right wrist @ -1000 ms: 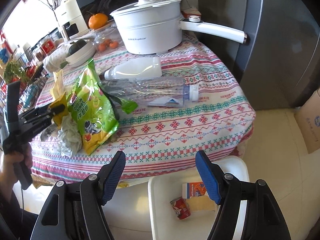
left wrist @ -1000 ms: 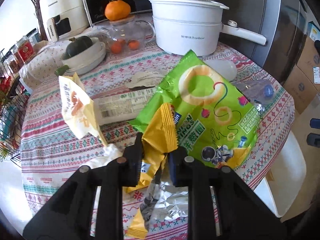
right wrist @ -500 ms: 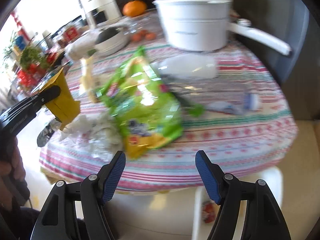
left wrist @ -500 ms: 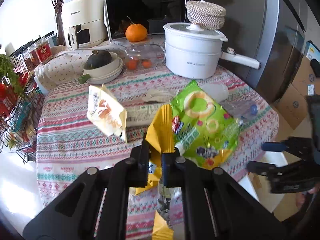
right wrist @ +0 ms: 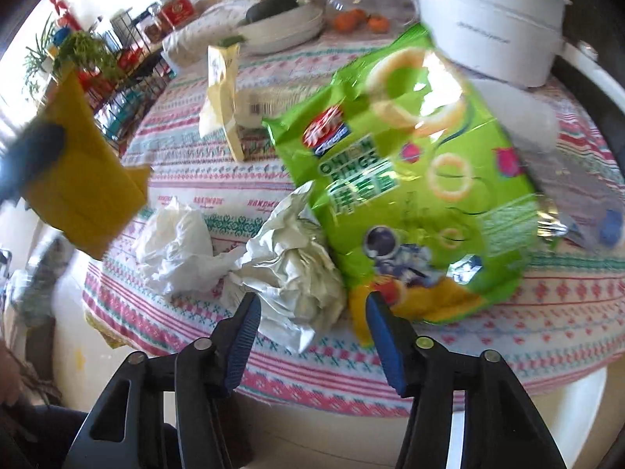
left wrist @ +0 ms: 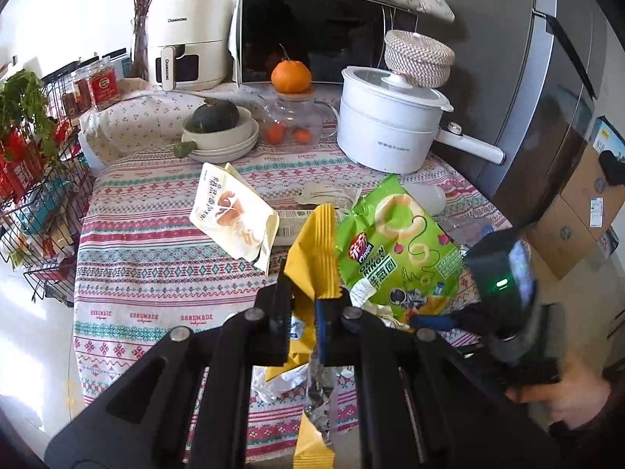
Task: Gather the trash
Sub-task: 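Grasp the yellow wrapper with the left gripper while the right gripper grasps crumpled foil paper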
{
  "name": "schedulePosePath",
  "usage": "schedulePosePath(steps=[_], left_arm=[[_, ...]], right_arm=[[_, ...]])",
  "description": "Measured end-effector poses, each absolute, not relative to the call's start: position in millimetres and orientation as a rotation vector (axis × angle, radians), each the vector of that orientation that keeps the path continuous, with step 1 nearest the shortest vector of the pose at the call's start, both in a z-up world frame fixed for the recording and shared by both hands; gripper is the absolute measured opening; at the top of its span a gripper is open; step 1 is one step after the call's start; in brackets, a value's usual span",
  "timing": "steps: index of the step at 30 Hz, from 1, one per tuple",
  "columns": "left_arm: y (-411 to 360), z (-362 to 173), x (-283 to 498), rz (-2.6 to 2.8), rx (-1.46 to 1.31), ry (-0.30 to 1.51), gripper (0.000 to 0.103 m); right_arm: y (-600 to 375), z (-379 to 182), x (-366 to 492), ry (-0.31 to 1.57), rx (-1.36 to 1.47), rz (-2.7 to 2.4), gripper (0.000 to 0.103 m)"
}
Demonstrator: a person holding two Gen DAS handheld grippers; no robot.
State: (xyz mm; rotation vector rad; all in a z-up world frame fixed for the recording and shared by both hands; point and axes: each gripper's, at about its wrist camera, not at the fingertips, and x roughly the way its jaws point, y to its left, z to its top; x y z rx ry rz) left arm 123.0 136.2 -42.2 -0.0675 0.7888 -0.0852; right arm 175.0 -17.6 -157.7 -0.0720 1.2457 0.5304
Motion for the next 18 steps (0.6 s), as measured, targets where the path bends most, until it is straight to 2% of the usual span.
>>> schedulePosePath(steps=[2,6,8,11,18], left_arm=[[137,-43,123,-0.086,-0.07,0.795,0.011],[135,-45,123,-0.089,-0.063,0.803,0.011],[135,-46,122,-0.09,-0.061,0.807,0.011],[135,-46,121,-0.087,-0.056,0.807,0.011],[132,-44,119,-0.087,-0.042,0.801,0.011]], right_arm=[[-12,-166,178,1.264,-0.069,0.535,0.05],[-4,-174,185,1.278,-0.048,0.538,0.049],[-3,-175,187,1.266,-0.042,0.539,0.038],[-5,-172,191,1.251,-0.023,0.534,0.026],[-8,-146,184,1.181,-0.04,0.559,0.023]])
